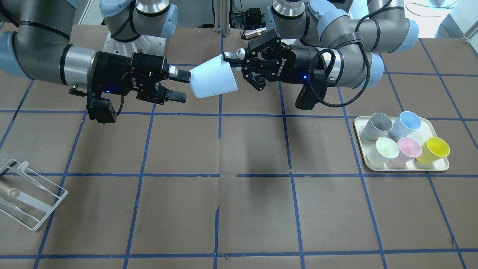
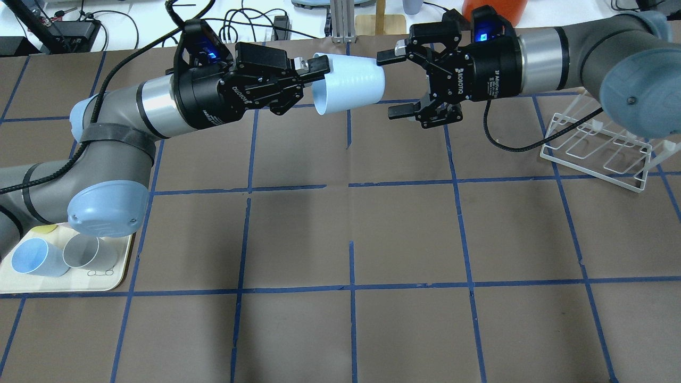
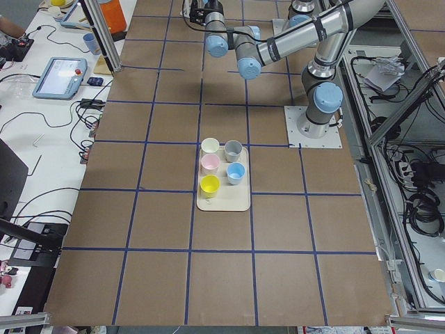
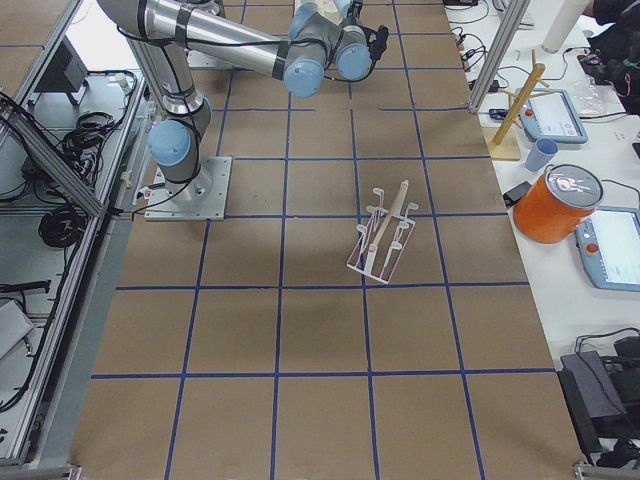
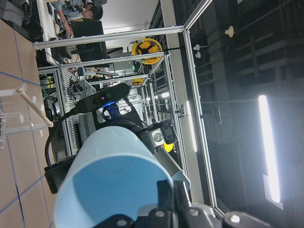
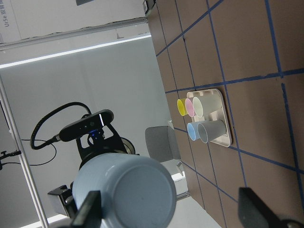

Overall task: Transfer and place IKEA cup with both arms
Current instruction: 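Open the right gripper and withdraw it while the left gripper carries the cup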

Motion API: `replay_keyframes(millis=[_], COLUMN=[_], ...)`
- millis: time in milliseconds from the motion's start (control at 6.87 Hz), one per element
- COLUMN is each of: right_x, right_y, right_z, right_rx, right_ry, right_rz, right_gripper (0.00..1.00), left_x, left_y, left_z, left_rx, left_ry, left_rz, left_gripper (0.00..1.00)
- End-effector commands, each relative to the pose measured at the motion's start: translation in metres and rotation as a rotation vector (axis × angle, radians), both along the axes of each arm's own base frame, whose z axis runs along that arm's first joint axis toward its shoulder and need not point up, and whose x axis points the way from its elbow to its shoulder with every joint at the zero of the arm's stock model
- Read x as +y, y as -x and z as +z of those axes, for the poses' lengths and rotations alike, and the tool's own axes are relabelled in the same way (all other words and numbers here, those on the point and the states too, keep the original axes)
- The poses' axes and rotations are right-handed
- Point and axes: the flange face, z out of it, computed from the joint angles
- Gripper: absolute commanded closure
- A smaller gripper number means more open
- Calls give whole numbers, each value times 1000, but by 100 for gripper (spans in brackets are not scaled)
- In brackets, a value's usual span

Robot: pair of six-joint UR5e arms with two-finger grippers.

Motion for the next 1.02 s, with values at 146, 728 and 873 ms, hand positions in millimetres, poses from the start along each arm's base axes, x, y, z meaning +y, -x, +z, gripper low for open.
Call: replay_keyframes(millis=[146, 728, 873], right_x=[4, 24, 24], right_y=[24, 96, 108], right_z=[-1, 14, 38], right_rx=[102, 629, 784], right_ry=[-57, -205, -209], right_rz=[-8, 8, 1], right_gripper=[0, 0, 0], left_x=[4, -14, -25], left_y=[-1, -58, -95], left_z=[7, 3, 16], left_rx=[-113, -628, -845], left_ry=[-7, -32, -24], left_rz=[1, 146, 237], left_gripper=[100, 100, 100])
